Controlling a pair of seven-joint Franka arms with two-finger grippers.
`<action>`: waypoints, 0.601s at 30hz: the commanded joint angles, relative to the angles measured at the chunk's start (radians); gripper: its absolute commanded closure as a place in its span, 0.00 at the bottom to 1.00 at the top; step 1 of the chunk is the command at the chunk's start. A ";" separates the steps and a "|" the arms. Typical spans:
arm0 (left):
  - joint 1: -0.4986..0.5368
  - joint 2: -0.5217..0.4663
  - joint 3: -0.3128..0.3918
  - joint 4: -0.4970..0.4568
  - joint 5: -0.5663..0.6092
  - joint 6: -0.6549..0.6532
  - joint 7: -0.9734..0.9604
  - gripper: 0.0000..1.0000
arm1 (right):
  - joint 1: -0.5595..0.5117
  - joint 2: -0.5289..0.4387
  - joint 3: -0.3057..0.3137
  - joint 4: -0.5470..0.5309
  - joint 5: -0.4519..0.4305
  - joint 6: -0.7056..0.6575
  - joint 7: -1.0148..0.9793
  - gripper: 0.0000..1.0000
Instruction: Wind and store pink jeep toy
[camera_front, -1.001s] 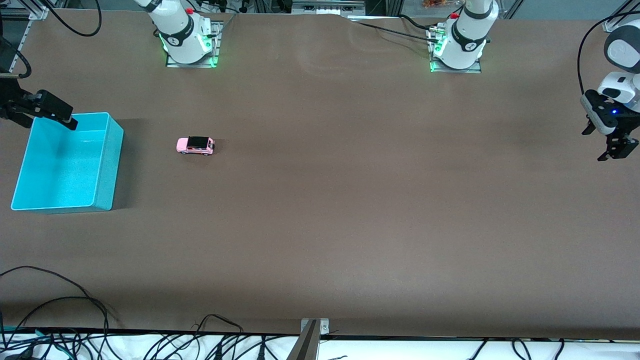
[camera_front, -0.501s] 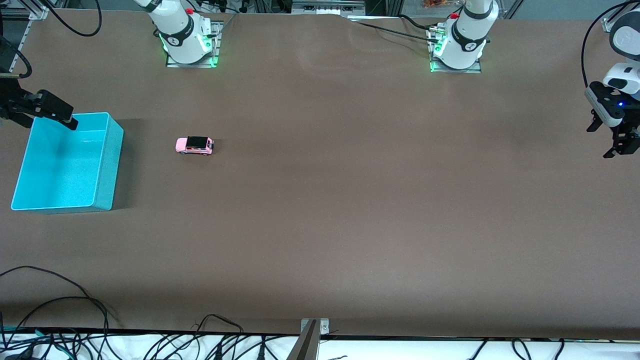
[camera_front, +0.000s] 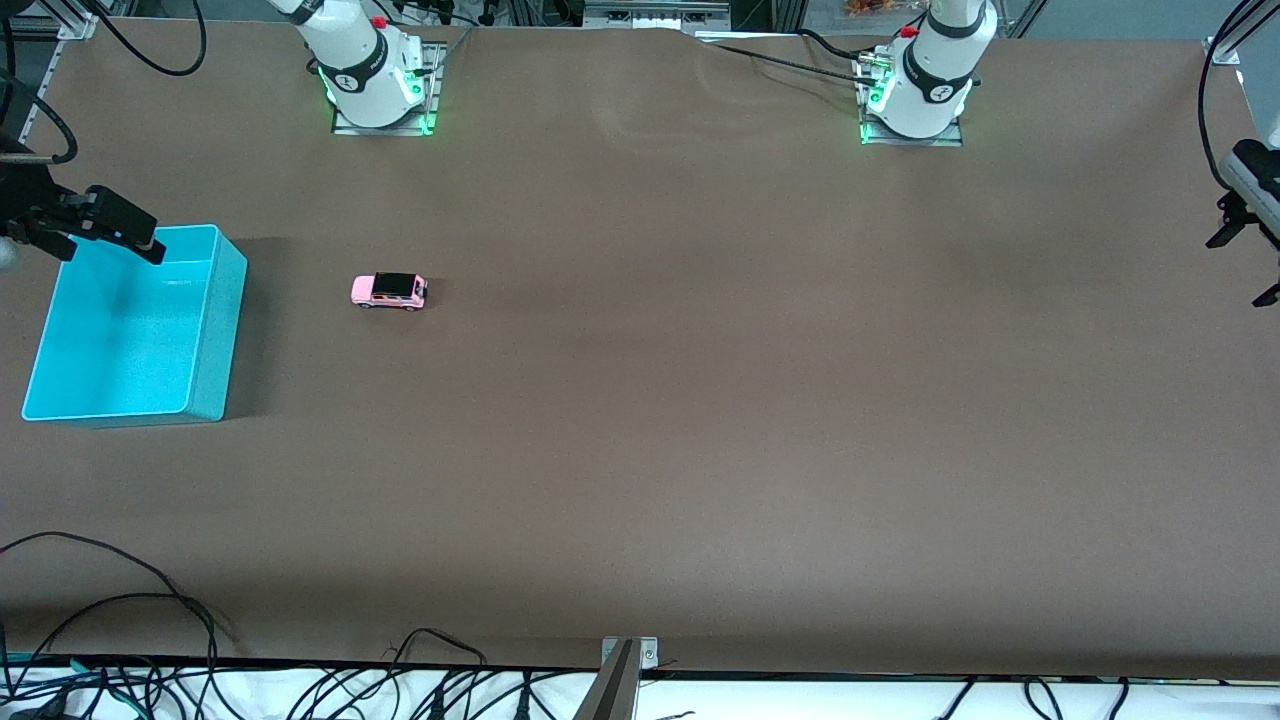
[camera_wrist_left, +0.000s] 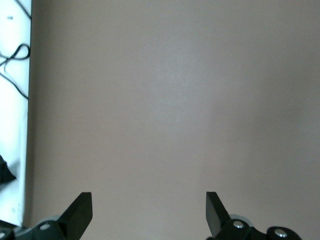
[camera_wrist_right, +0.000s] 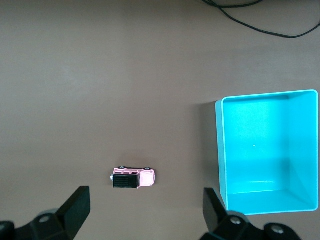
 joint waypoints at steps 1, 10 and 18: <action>-0.006 -0.005 0.008 0.069 -0.016 -0.122 -0.138 0.00 | 0.002 0.015 -0.003 0.024 0.012 0.014 0.001 0.00; -0.018 -0.012 -0.013 0.176 -0.016 -0.331 -0.474 0.00 | -0.004 0.020 -0.008 0.016 0.012 -0.032 0.001 0.00; -0.024 -0.010 -0.110 0.283 -0.004 -0.483 -0.793 0.00 | 0.001 0.075 -0.008 0.013 0.010 -0.032 0.036 0.00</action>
